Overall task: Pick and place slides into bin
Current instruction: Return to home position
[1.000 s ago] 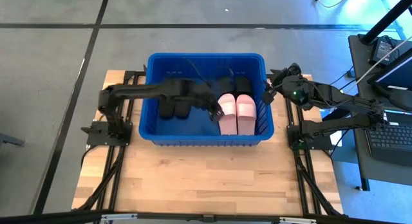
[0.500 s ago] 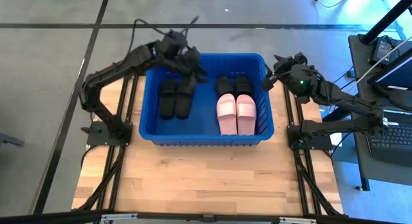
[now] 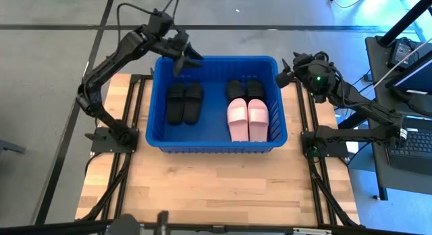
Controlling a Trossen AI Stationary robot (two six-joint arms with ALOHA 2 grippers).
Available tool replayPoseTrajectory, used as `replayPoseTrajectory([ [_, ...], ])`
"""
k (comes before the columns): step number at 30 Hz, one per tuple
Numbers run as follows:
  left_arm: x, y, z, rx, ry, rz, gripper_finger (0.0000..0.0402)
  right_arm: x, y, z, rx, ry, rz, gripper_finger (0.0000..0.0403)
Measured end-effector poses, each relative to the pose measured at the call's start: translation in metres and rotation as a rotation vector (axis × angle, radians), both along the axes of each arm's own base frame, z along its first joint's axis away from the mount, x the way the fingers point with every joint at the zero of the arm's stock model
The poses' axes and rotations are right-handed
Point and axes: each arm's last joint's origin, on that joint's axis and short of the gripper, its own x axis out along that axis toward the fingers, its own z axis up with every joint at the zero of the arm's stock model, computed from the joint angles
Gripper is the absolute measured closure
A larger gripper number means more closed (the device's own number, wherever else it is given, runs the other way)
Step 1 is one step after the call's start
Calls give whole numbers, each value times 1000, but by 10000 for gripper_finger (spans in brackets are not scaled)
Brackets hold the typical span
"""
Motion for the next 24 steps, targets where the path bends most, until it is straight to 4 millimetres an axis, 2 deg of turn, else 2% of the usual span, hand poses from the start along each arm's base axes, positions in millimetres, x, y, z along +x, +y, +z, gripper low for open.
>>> replayPoseTrajectory([
  [5,-25,9,-15,9,-52,110,224,-9,-9,3,-10,14,42,171],
  [10,-50,-3,-39,17,-151,226,224,-28,-14,5,-16,-45,68,171],
  [14,-68,-23,-60,54,-219,328,224,-41,-13,-18,-48,-71,100,171],
  [19,-87,-50,-88,31,-255,444,224,-52,-8,-54,-101,-245,142,171],
  [24,-101,-77,-117,54,-293,513,224,-61,1,-83,-148,-317,154,171],
])
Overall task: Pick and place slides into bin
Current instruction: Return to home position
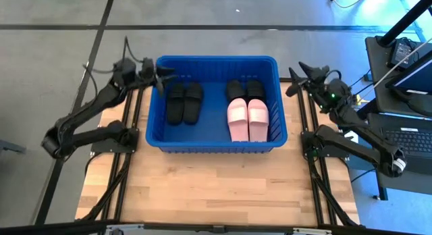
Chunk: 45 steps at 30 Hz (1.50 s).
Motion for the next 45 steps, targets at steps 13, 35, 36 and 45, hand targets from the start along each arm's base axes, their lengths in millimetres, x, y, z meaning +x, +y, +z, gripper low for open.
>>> replayPoseTrajectory([
  [13,-33,-46,-72,-33,-135,115,224,-25,25,-19,-9,-186,51,171],
  [35,-75,-73,-106,62,-84,619,224,-46,45,-36,78,-126,25,171],
  [36,-76,-72,-108,47,-68,632,224,-48,47,-37,77,-121,24,171],
  [45,-82,-70,-110,56,-17,840,224,-54,52,-45,129,-108,-2,171],
])
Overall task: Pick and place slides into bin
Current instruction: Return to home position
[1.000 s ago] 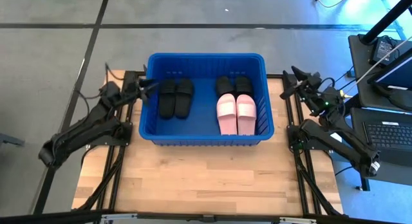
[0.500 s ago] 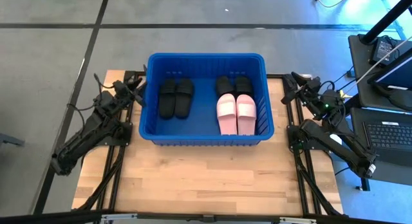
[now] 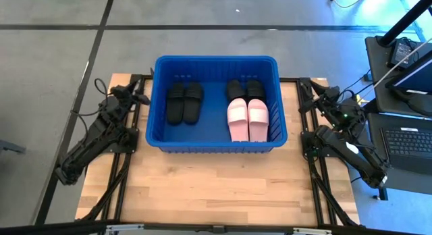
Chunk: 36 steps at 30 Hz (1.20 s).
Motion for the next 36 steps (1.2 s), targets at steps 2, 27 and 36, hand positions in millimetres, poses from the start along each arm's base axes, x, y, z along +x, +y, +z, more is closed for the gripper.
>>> replayPoseTrajectory([
  [2,-2,1,-4,-18,58,67,224,-1,0,-3,23,6,-2,171],
  [27,-1,3,-8,-9,80,38,224,13,-13,-31,8,-4,-14,171],
  [36,-1,3,-9,-14,85,46,224,26,-26,-70,-10,-101,-10,171],
])
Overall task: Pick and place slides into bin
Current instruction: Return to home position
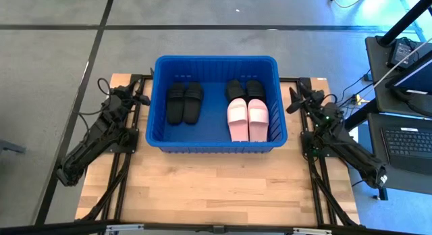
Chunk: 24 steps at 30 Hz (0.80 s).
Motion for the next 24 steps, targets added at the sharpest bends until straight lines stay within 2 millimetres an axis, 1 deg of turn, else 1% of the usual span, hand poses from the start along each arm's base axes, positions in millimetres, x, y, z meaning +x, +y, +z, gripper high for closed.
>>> replayPoseTrajectory([
  [3,0,0,-1,-12,10,1,224,3,-2,-15,35,-3,3,171],
  [8,-3,0,-6,-46,62,96,224,2,-3,-15,19,23,-10,171],
  [11,-4,0,-4,-25,59,134,224,2,-3,-15,22,18,-20,171],
  [13,-3,0,-2,1,55,97,224,2,-3,-15,21,18,-20,171],
  [16,1,0,1,27,69,-47,224,2,-3,-15,20,21,-20,171],
  [19,4,0,0,39,53,-136,224,2,-3,-15,20,22,-20,171],
  [21,5,1,-1,65,45,-123,224,2,-3,-15,19,24,-21,171],
  [24,2,5,-1,113,41,-29,224,2,-3,-15,21,23,-20,171],
])
